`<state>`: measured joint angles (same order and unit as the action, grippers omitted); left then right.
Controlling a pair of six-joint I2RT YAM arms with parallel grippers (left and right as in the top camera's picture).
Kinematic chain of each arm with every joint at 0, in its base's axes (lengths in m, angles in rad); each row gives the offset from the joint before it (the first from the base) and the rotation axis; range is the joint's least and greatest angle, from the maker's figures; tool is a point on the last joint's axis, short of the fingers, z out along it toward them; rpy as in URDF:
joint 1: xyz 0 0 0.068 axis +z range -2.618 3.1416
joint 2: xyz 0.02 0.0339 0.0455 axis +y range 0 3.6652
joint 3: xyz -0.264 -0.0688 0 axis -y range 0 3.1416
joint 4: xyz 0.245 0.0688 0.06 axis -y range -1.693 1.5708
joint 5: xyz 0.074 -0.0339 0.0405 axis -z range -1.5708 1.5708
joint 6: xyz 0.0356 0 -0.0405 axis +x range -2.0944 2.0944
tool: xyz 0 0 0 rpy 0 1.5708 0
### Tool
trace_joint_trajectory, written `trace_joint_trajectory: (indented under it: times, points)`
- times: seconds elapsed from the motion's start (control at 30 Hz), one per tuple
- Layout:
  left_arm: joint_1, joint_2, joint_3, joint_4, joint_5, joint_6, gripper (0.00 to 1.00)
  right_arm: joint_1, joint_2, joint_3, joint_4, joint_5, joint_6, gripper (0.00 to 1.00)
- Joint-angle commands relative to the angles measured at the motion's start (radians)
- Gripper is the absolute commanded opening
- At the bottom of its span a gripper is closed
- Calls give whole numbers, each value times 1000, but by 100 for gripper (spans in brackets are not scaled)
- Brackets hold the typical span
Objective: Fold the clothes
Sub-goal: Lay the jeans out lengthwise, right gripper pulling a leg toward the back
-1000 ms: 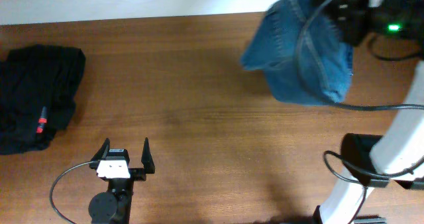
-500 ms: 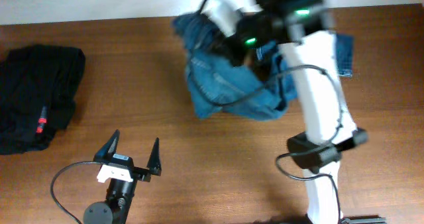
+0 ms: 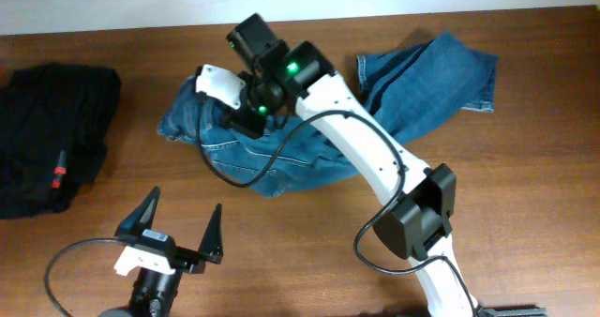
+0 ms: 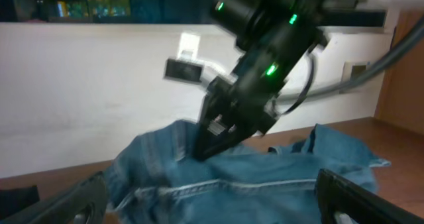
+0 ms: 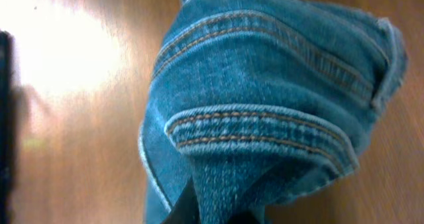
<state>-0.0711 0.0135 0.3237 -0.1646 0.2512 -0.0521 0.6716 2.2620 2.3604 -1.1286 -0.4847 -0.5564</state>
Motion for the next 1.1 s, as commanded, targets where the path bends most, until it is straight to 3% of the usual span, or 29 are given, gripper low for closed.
trace_joint_trajectory:
  times: [0.0,0.17,0.4,0.8,1.07]
  points:
    - [4,-8,54,-16,4,-10,99,23,-9,-42,134,20,54,4]
    - [4,-8,60,-29,4,-10,99,28,-11,-40,359,142,154,4]
    - [4,-8,60,-48,3,-6,99,27,-11,-19,536,276,148,4]
    - [4,-8,60,8,3,1,99,50,27,-53,353,152,146,4]
    - [4,-8,60,22,3,0,99,116,81,-78,342,110,145,4]
